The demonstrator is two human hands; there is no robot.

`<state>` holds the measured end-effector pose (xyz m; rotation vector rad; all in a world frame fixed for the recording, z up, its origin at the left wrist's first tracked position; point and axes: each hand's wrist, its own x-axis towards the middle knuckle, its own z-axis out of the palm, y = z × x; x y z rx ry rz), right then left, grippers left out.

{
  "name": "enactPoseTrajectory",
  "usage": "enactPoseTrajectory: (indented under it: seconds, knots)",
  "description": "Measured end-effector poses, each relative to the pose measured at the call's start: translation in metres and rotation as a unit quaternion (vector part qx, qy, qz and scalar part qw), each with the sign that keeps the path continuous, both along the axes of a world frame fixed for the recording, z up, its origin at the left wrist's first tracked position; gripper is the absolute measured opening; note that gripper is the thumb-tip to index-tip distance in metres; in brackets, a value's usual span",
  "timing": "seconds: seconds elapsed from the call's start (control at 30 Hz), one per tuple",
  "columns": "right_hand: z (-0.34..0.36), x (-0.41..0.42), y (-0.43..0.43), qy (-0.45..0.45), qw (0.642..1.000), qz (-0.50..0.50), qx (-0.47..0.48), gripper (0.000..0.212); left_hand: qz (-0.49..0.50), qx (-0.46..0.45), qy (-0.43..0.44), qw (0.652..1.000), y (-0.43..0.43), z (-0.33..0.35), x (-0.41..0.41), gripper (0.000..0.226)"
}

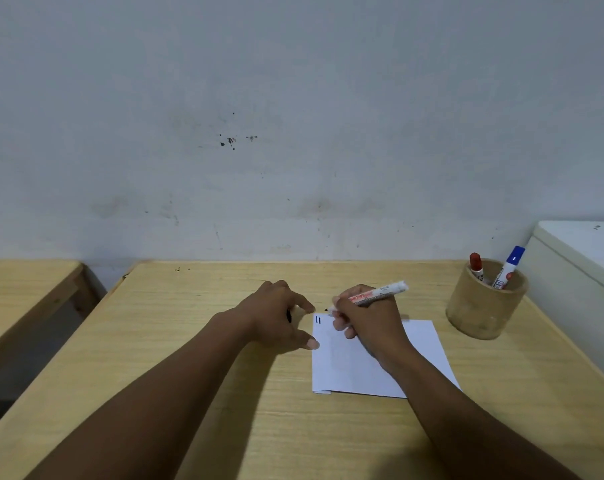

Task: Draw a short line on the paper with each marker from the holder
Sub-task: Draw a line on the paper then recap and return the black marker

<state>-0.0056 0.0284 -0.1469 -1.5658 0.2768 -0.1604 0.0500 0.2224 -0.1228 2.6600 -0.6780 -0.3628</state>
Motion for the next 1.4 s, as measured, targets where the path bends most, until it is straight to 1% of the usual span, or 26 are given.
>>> enactPoseTrajectory:
  seconds: [0.03, 0.07, 0.1, 0.17, 0.2, 0.23, 0.27, 0.33, 0.37, 0.4, 0.43, 0.5, 0.6, 0.7, 0.83, 0.9, 0.97, 1.03, 1.1, 1.17, 1.2, 1.3, 1.4]
  knots:
    - [0.005, 0.0, -0.003, 0.001, 0.999, -0.017, 0.05, 0.007, 0.006, -0.02, 0.011, 1.0, 0.003, 0.0, 0.002, 0.069]
    - [0.009, 0.0, -0.006, 0.006, 0.995, -0.033, 0.096, 0.007, 0.008, -0.034, 0.016, 0.999, 0.007, 0.001, 0.005, 0.059]
    - [0.014, 0.0, -0.01, 0.014, 0.99, -0.047, 0.135, 0.008, 0.008, -0.04, 0.01, 0.999, 0.01, 0.0, 0.008, 0.044]
    - [0.024, -0.001, -0.019, 0.027, 0.981, -0.066, 0.182, 0.011, 0.02, -0.069, -0.016, 0.997, 0.014, 0.002, 0.013, 0.016]
    - [0.031, -0.001, -0.024, 0.024, 0.978, -0.068, 0.193, 0.012, 0.037, -0.111, -0.019, 0.993, 0.013, 0.005, 0.015, 0.008]
    - [0.038, -0.001, -0.028, 0.014, 0.977, -0.062, 0.203, 0.012, 0.057, -0.177, -0.009, 0.982, 0.009, 0.011, 0.016, 0.004]
    - [0.045, -0.002, -0.033, 0.001, 0.975, -0.05, 0.214, 0.011, 0.077, -0.26, 0.012, 0.963, 0.004, 0.019, 0.015, 0.005]
    - [0.062, -0.006, -0.043, -0.018, 0.968, -0.025, 0.251, 0.008, 0.111, -0.416, 0.068, 0.9, -0.014, 0.041, 0.011, 0.017]
    - [0.07, -0.008, -0.048, -0.023, 0.961, -0.017, 0.276, 0.007, 0.118, -0.47, 0.095, 0.87, -0.026, 0.052, 0.009, 0.022]
    - [0.077, -0.011, -0.052, -0.027, 0.953, -0.014, 0.301, 0.008, 0.117, -0.504, 0.115, 0.848, -0.038, 0.062, 0.008, 0.024]
    - [0.083, -0.014, -0.056, -0.032, 0.947, -0.014, 0.318, 0.008, 0.112, -0.525, 0.128, 0.834, -0.051, 0.07, 0.006, 0.023]
    - [0.093, -0.019, -0.063, -0.048, 0.942, -0.022, 0.33, 0.01, 0.099, -0.545, 0.144, 0.82, -0.077, 0.08, 0.002, 0.016]
    - [0.099, -0.025, -0.071, -0.073, 0.941, -0.041, 0.328, 0.011, 0.071, -0.553, 0.165, 0.813, -0.108, 0.086, -0.004, 0.01]
    - [0.102, -0.031, -0.083, -0.092, 0.941, -0.052, 0.322, 0.012, 0.047, -0.557, 0.169, 0.812, -0.127, 0.088, -0.007, 0.013]
    - [0.103, -0.035, -0.091, -0.103, 0.949, -0.034, 0.296, 0.011, 0.041, -0.541, 0.137, 0.829, -0.145, 0.091, -0.011, 0.018]
    - [0.105, -0.034, -0.093, -0.113, 0.943, -0.037, 0.31, 0.014, 0.037, -0.537, 0.126, 0.834, -0.152, 0.096, -0.011, 0.019]
    - [0.108, -0.034, -0.095, -0.107, 0.941, -0.04, 0.318, 0.018, 0.025, -0.516, 0.097, 0.85, -0.155, 0.103, -0.009, 0.024]
    - [0.113, -0.036, -0.099, -0.069, 0.958, -0.035, 0.276, 0.029, 0.013, -0.494, 0.056, 0.868, -0.155, 0.111, -0.004, 0.031]
    - [0.118, -0.041, -0.109, 0.0, 0.985, -0.034, 0.172, 0.042, 0.011, -0.488, 0.019, 0.872, -0.154, 0.12, 0.002, 0.032]
    - [0.122, -0.047, -0.128, 0.057, 0.994, -0.05, 0.077, 0.046, 0.002, -0.466, -0.02, 0.885, -0.156, 0.129, 0.008, 0.029]
    - [0.124, -0.051, -0.14, 0.067, 0.994, -0.07, 0.049, 0.046, -0.01, -0.446, -0.035, 0.894, -0.159, 0.132, 0.008, 0.028]
    - [0.128, -0.062, -0.173, 0.037, 0.988, -0.146, 0.021, 0.043, -0.04, -0.392, -0.077, 0.916, -0.177, 0.137, 0.002, 0.025]
    - [0.128, -0.071, -0.194, 0.012, 0.981, -0.193, 0.01, 0.04, -0.069, -0.329, -0.125, 0.933, -0.199, 0.134, -0.004, 0.023]
